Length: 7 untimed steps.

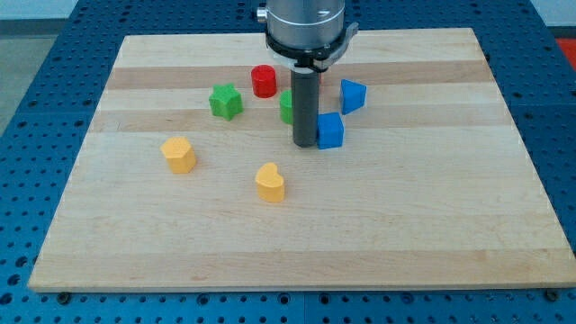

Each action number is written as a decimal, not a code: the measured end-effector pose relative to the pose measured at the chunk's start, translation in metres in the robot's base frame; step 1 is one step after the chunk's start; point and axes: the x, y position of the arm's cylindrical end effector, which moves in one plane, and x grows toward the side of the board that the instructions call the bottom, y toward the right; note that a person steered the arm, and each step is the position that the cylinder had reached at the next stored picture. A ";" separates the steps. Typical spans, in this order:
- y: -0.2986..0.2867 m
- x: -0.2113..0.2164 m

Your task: Move the yellow heart to the bottom of the green circle

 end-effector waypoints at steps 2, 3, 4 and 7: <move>0.002 0.014; 0.002 0.036; 0.006 0.058; -0.022 0.107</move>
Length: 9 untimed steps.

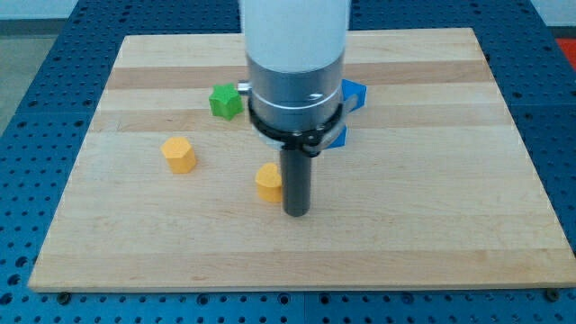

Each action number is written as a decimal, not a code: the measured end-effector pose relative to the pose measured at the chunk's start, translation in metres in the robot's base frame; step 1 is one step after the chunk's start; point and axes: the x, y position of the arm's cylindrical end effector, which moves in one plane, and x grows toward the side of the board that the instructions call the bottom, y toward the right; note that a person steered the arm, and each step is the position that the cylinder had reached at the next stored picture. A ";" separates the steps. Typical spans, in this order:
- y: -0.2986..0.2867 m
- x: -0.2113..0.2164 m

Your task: Move the yellow heart to the bottom of the green circle

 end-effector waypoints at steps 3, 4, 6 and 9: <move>-0.031 -0.011; -0.030 -0.031; -0.030 -0.062; -0.044 -0.057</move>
